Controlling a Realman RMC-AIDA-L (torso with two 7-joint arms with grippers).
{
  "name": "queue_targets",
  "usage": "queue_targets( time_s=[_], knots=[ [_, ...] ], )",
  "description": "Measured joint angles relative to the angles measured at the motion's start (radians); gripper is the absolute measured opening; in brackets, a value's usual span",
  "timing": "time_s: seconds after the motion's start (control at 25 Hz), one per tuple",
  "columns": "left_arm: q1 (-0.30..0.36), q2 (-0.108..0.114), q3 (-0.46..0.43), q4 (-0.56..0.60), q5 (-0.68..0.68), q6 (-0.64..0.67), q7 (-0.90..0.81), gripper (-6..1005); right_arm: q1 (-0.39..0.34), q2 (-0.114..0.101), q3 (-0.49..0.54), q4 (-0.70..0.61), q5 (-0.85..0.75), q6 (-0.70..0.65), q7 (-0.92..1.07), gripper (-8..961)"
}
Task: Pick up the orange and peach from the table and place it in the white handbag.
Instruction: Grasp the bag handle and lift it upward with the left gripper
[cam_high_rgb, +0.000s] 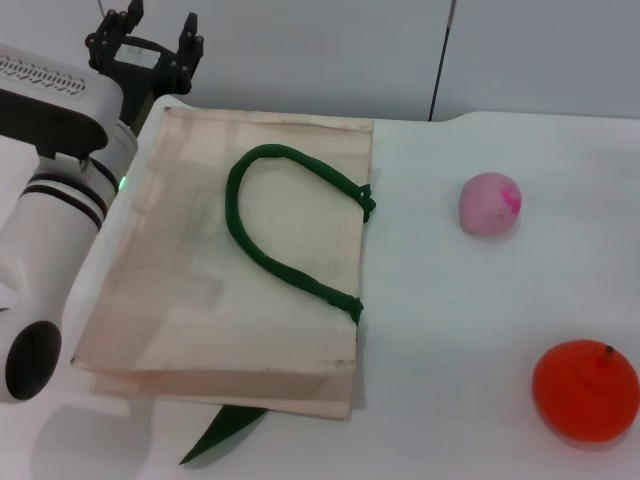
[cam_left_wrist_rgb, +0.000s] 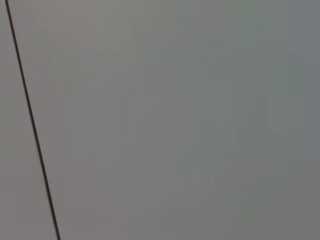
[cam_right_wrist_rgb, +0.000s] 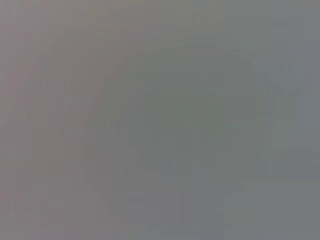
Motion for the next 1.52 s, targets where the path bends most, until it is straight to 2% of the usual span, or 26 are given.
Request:
queue_targets(
  time_s=[0.04, 0.24, 0.8, 1.08, 1.28, 1.52],
  knots=[
    [0.000, 0.000, 0.000, 0.000, 0.000, 0.000, 0.000, 629, 0.002, 0.000, -0.007, 0.000, 0.000, -0.006, 0.000, 765],
    [-0.002, 0.000, -0.002, -0.006, 0.000, -0.003, 0.001, 628, 0.021, -0.002, -0.028, -0.007, 0.000, -0.079, 0.001, 765],
    [-0.013, 0.002, -0.004, 0.024, -0.013, -0.063, 0.003, 629, 0.031, -0.002, -0.034, -0.008, 0.000, -0.098, 0.005, 766],
    [0.025, 0.006, -0.057, 0.251, -0.014, -0.304, 0.128, 629, 0.032, -0.004, -0.034, -0.012, 0.000, -0.151, 0.007, 765],
    [0.109, 0.003, -0.172, 0.483, -0.014, -0.559, 0.249, 624, 0.041, -0.004, -0.034, -0.012, 0.000, -0.151, 0.007, 765],
    [0.170, 0.003, -0.317, 0.699, -0.008, -0.919, 0.263, 609, 0.035, -0.004, -0.034, -0.012, 0.000, -0.152, 0.007, 765]
  ],
)
